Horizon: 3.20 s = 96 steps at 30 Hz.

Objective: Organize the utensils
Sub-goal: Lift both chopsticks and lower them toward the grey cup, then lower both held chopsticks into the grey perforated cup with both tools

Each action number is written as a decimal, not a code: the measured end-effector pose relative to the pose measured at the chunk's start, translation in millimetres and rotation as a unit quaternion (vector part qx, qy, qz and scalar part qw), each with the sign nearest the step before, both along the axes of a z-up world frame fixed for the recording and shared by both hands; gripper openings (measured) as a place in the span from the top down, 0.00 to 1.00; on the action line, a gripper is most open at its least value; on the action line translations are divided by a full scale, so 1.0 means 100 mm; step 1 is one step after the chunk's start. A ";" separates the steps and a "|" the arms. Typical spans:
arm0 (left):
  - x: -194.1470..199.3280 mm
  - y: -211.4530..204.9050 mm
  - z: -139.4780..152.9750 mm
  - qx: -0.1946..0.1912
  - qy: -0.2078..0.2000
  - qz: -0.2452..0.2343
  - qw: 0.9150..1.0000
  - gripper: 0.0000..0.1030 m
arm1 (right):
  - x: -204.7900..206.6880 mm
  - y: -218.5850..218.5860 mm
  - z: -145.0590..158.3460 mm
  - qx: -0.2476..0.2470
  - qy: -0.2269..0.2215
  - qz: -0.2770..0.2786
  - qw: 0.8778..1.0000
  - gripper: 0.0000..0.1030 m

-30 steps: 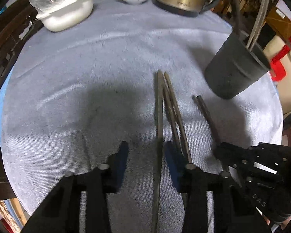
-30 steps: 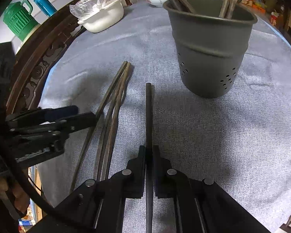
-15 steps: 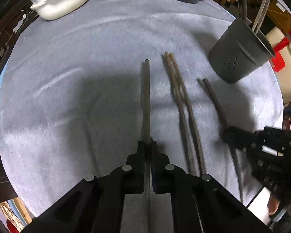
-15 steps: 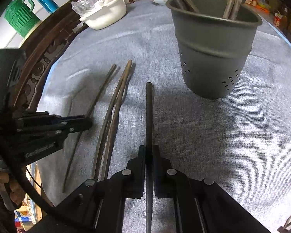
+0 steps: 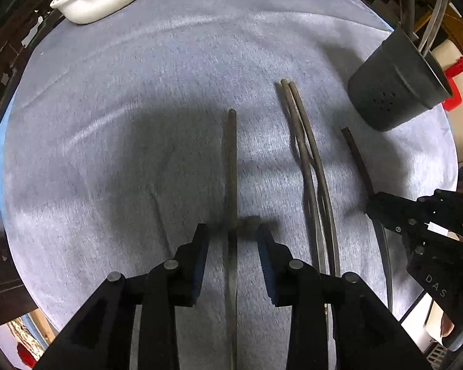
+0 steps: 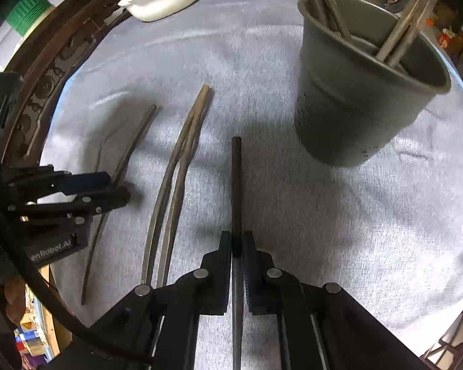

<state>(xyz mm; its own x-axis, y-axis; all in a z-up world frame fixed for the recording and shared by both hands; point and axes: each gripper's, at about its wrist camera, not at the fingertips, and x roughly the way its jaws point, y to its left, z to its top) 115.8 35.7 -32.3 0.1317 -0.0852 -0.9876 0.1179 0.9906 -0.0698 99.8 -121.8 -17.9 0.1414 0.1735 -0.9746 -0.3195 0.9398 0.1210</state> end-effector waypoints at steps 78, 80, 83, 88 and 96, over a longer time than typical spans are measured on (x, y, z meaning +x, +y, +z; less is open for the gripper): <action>-1.25 0.55 0.98 -0.067 -0.479 0.144 0.864 0.94 | -1.17 -0.80 1.36 0.081 -0.413 -0.150 0.895 0.93; -1.25 0.56 0.98 -0.068 -0.478 0.146 0.863 0.94 | -1.19 -0.80 1.36 0.081 -0.413 -0.149 0.895 0.93; -1.26 0.58 0.98 -0.073 -0.475 0.150 0.864 0.94 | -1.18 -0.80 1.35 0.082 -0.413 -0.149 0.895 0.93; -1.26 0.61 0.99 -0.082 -0.471 0.158 0.864 0.94 | -1.20 -0.80 1.35 0.082 -0.414 -0.150 0.894 0.93; -1.26 0.67 1.10 -0.104 -0.473 0.168 0.859 0.94 | -1.25 -0.84 1.43 0.086 -0.419 -0.155 0.890 0.93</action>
<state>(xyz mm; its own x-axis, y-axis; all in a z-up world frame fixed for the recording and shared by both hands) -10.5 103.1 77.5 0.9184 -0.0468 -0.3930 -0.0711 0.9573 -0.2801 -24.8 -205.9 125.6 0.8738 0.1366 -0.4666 -0.0940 0.9891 0.1136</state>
